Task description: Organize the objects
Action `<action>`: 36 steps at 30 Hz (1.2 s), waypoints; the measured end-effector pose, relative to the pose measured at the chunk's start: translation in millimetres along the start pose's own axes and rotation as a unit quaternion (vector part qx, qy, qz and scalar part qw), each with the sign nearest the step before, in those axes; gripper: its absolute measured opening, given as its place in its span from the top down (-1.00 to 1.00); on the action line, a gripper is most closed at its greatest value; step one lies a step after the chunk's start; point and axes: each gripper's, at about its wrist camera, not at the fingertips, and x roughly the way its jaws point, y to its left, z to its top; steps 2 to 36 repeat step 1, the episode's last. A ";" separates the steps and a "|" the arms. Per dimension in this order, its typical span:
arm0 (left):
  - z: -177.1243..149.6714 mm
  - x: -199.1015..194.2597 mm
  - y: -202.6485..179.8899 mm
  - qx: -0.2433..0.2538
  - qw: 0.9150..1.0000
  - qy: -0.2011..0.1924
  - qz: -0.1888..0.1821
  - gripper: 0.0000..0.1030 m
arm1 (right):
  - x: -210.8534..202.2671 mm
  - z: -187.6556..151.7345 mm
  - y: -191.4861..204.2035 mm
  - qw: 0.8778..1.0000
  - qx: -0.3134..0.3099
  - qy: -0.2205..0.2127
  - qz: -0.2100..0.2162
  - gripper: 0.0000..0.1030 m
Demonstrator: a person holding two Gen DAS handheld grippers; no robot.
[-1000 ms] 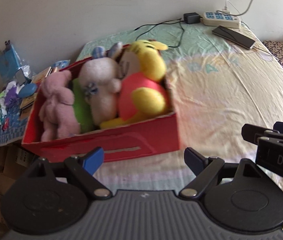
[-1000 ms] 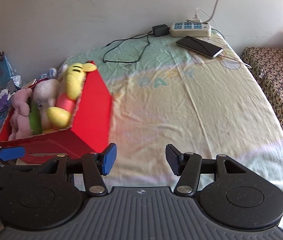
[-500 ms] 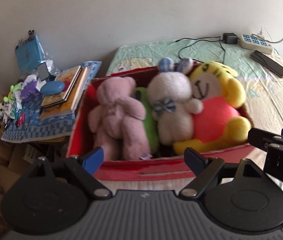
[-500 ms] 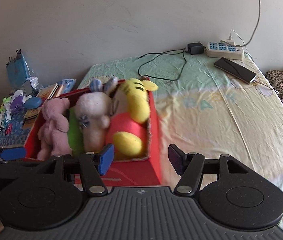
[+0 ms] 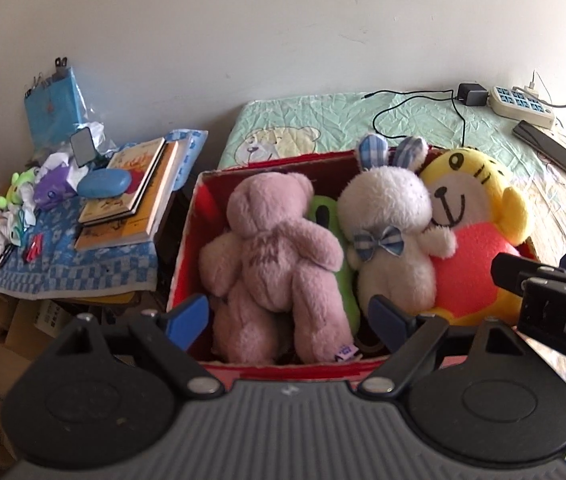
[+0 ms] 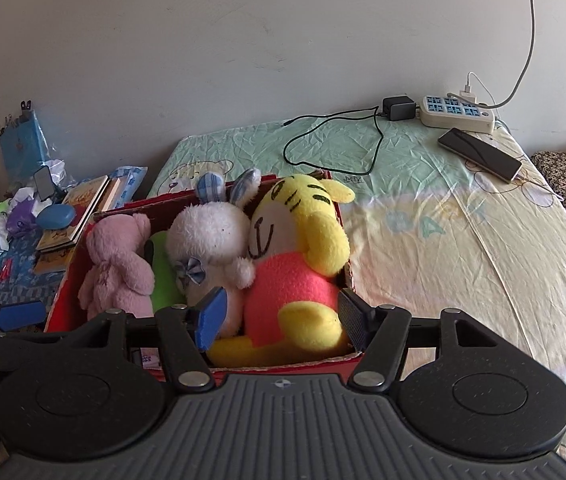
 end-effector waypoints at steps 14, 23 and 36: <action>0.9 1.6 0.9 0.000 1.000 0.000 0.001 -0.70 | 1.0 0.4 1.4 1.000 0.000 0.000 -0.003 -0.24; 0.9 1.6 0.9 0.000 1.000 0.000 0.001 -0.70 | 1.0 0.4 1.4 1.000 0.000 0.000 -0.003 -0.24; 0.9 1.6 0.9 0.000 1.000 0.000 0.001 -0.70 | 1.0 0.4 1.4 1.000 0.000 0.000 -0.003 -0.24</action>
